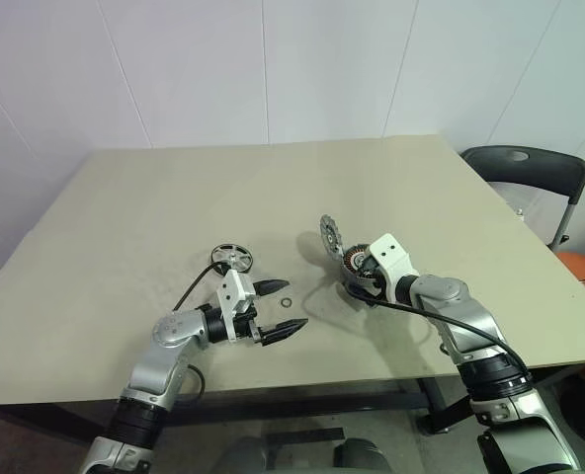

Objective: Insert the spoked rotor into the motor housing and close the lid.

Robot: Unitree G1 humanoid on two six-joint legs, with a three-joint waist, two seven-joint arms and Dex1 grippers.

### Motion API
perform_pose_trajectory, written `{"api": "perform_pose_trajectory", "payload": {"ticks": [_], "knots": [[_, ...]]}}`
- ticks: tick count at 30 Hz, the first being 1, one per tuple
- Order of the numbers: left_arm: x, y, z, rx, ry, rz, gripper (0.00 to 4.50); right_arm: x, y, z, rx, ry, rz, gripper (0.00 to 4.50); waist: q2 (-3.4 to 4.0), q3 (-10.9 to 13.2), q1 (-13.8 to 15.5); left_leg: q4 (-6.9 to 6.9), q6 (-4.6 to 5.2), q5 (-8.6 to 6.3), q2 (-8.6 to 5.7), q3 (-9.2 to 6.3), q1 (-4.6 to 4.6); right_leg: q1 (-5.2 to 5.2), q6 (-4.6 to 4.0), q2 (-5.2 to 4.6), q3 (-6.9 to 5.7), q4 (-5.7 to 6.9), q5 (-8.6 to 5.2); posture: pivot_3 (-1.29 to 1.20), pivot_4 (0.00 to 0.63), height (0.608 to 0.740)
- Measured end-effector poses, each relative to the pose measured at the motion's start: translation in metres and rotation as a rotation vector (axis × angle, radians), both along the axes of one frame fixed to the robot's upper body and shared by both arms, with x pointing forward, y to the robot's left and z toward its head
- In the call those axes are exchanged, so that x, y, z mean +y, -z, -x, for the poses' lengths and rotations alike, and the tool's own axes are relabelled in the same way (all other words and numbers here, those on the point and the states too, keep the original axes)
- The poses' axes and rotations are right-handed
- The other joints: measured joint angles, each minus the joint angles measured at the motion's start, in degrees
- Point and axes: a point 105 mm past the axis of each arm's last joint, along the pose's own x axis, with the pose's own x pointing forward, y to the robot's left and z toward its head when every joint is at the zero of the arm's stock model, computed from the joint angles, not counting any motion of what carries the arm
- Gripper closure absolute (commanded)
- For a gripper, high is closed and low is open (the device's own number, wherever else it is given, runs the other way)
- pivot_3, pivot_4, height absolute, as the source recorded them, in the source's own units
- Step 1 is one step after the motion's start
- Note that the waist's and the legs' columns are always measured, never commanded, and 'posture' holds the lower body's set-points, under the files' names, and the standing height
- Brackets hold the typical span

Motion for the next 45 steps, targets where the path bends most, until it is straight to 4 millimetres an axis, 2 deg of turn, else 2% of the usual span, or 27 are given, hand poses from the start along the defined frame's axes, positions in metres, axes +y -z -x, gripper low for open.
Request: {"api": "perform_pose_trajectory", "payload": {"ticks": [19, 45], "knots": [[-0.0037, -0.0018, 0.0024, 0.01, 0.019, -0.007, 0.0, -0.0033, 0.007, 0.0054, -0.015, -0.012, 0.08, 0.03, -0.19, -0.1, 0.2, 0.03, 0.0, -0.01, 0.0, -0.02, 0.03, 0.1, 0.0, -0.01, -0.01, -0.02, -0.01, 0.0, 0.0, 0.74], [-0.0038, -0.0049, 0.0007, 0.008, 0.025, -0.016, 0.0, -0.004, 0.0029, 0.0049, -0.029, -0.026, 0.057, 0.03, -0.18, -0.1, 0.2, 0.01, 0.0, -0.01, 0.0, -0.03, 0.02, 0.09, 0.0, -0.01, -0.02, -0.04, -0.02, 0.0, 0.0, 0.74]]}}
